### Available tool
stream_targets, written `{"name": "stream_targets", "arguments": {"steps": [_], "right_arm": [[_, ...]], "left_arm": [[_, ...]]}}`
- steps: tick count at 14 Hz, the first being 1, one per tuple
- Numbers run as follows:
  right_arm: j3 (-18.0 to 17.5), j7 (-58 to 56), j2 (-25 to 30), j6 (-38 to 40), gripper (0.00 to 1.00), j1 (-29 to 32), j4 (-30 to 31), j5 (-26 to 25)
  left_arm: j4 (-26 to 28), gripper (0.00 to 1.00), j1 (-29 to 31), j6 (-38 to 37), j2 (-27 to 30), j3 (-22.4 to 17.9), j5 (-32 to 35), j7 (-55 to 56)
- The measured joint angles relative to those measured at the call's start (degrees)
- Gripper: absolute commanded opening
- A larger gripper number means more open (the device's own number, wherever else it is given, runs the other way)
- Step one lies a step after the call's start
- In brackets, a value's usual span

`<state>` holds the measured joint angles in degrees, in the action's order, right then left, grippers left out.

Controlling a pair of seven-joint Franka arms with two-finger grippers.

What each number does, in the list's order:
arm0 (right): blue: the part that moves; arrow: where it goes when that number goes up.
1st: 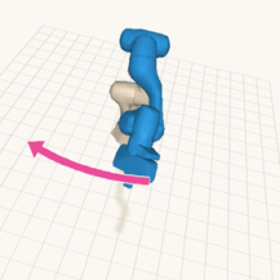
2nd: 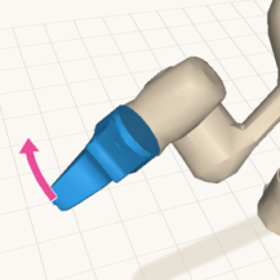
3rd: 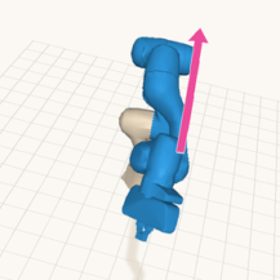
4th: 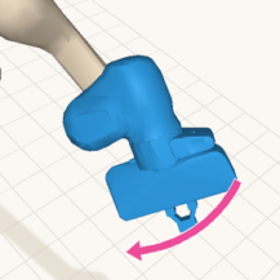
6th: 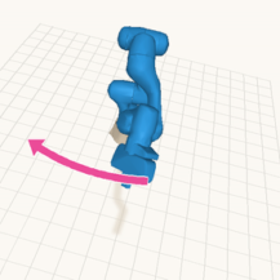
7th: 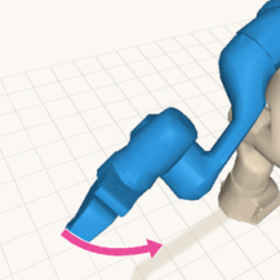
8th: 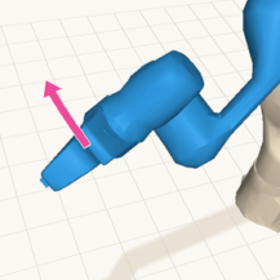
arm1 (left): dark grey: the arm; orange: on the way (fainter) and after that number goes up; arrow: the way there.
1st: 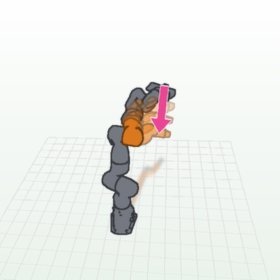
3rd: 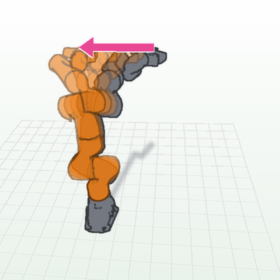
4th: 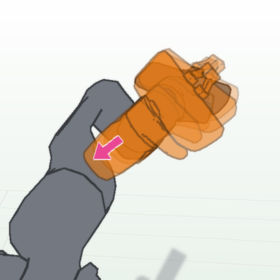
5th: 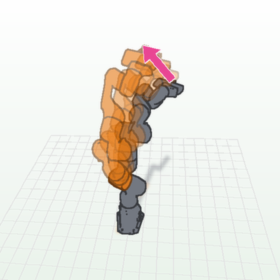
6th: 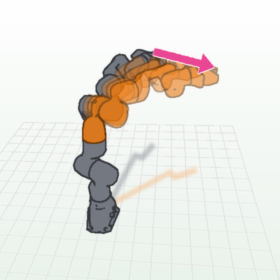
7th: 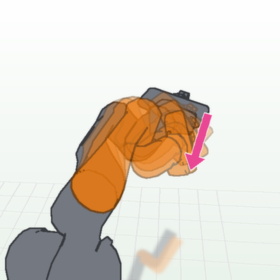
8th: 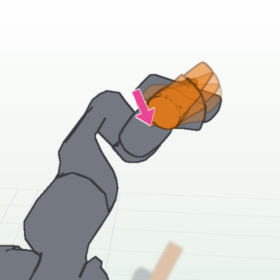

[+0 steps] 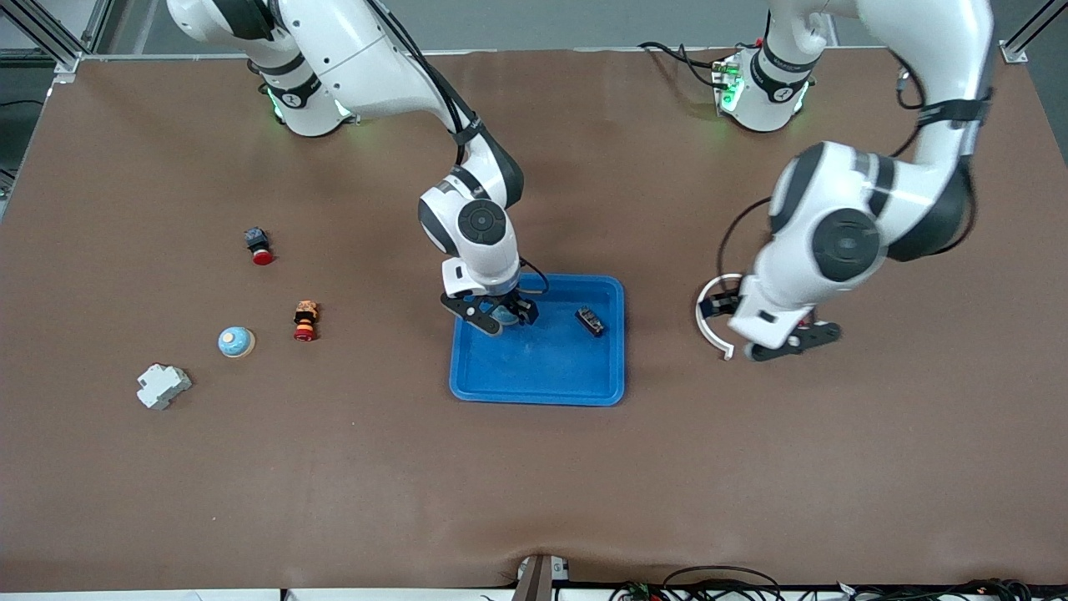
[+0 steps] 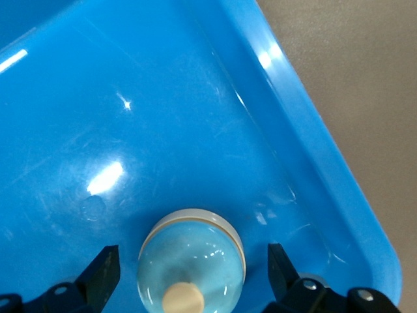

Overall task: Place electrolytic capacitor and blue bell in tray
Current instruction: 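Open both grippers in the tray and draw both arms back out, then grasp the second bell with the right gripper while the left gripper grasps the capacitor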

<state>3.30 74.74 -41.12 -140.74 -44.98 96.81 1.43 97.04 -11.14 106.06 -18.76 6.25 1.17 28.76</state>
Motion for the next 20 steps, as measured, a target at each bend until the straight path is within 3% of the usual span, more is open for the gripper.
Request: {"name": "stream_targets", "arguments": {"steps": [2,4,9,12,16,20], "right_arm": [[0.35,-0.01,0.04,3.61,1.00,0.00,-1.80,-1.25],[0.70,-0.31,0.24,12.26,1.00,0.02,-6.46,-3.78],[1.85,-11.78,3.96,28.31,1.00,3.11,-13.66,-5.26],[2.09,-24.03,9.10,32.42,1.00,9.75,-12.78,-5.31],[2.32,-42.79,15.95,32.60,1.00,20.58,-7.95,-5.39],[2.27,-59.01,19.47,31.68,1.00,30.54,-3.64,-5.37]], "left_arm": [[1.69,1.00,4.76,2.10,0.25,-0.06,0.38,-8.49],[4.00,1.00,7.15,7.10,-0.65,-0.05,2.70,-11.61],[5.71,1.00,7.14,17.82,-7.86,0.23,4.86,-11.80],[5.69,1.00,7.15,20.86,-11.89,0.24,4.88,-11.80],[5.74,1.00,7.72,22.20,-14.47,0.13,4.88,-11.75],[8.16,1.00,8.57,25.72,-15.34,0.10,4.88,-10.84]]}}
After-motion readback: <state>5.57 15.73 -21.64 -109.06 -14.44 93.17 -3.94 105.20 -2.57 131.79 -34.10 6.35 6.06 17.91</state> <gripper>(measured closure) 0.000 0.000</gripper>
